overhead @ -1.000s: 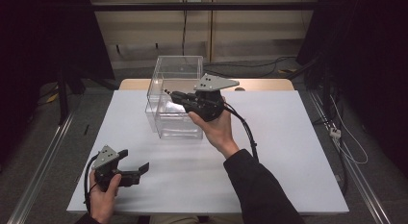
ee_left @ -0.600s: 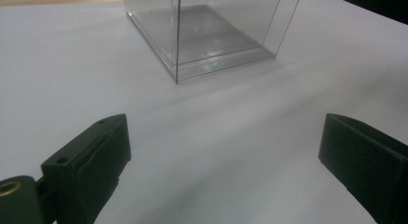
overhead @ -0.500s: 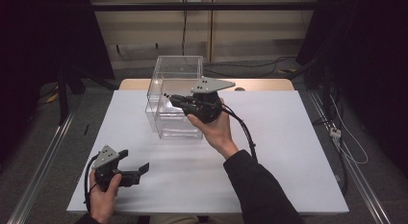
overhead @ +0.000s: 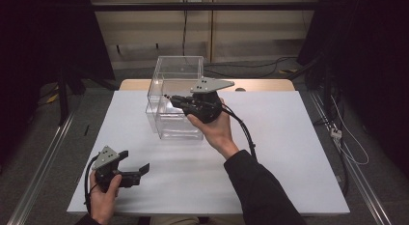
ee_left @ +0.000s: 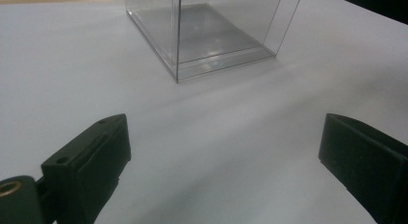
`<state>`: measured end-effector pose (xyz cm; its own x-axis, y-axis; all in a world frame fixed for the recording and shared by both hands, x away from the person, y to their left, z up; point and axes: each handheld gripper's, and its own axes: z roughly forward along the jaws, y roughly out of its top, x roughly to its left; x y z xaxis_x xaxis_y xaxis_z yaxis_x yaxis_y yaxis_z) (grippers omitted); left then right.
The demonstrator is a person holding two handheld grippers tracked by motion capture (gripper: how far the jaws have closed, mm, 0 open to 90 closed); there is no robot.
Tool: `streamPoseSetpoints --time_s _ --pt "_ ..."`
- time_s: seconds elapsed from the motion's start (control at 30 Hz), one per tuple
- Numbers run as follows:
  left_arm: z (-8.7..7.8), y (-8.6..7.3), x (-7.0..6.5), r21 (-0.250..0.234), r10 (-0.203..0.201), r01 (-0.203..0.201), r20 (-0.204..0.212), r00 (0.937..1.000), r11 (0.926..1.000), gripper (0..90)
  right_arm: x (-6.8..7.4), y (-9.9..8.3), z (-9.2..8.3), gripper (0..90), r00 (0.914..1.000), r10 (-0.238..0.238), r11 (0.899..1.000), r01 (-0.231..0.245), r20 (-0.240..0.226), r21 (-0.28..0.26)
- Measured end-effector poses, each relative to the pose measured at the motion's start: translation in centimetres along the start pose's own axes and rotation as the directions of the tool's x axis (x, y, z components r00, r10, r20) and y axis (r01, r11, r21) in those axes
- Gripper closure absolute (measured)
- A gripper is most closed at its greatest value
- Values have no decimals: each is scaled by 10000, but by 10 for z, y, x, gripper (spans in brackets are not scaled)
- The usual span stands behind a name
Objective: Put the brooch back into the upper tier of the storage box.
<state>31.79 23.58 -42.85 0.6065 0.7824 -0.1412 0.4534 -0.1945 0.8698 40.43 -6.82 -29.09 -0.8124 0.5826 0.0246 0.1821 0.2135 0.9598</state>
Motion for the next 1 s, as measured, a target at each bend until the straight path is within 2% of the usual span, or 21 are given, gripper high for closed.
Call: streamPoseSetpoints --time_s 0.17,0.33,0.5,0.57,0.73,1.0 --pt "0 0 0 8 -2 2 17 10000 10000 38 0 0 -1 833 10000 -3 10000 3 32 -25" --pt "0 0 0 -10 -3 3 12 10000 10000 38 -1 1 -2 757 10000 68 9999 -67 54 -83" --pt "0 0 0 -5 -24 24 11 10000 10000 38 0 3 -6 627 9996 267 9987 -261 124 -428" --pt "0 0 0 0 -11 11 -17 10000 10000 38 0 4 -8 605 9996 264 9983 -259 85 -528" --pt "2 1 0 -8 1 -1 -22 10000 10000 38 -1 1 -13 502 9992 256 9977 -237 296 -635" --pt "3 1 1 23 -98 98 -20 9999 9999 38 -6 -5 -28 340 9953 636 9945 -571 727 -881"
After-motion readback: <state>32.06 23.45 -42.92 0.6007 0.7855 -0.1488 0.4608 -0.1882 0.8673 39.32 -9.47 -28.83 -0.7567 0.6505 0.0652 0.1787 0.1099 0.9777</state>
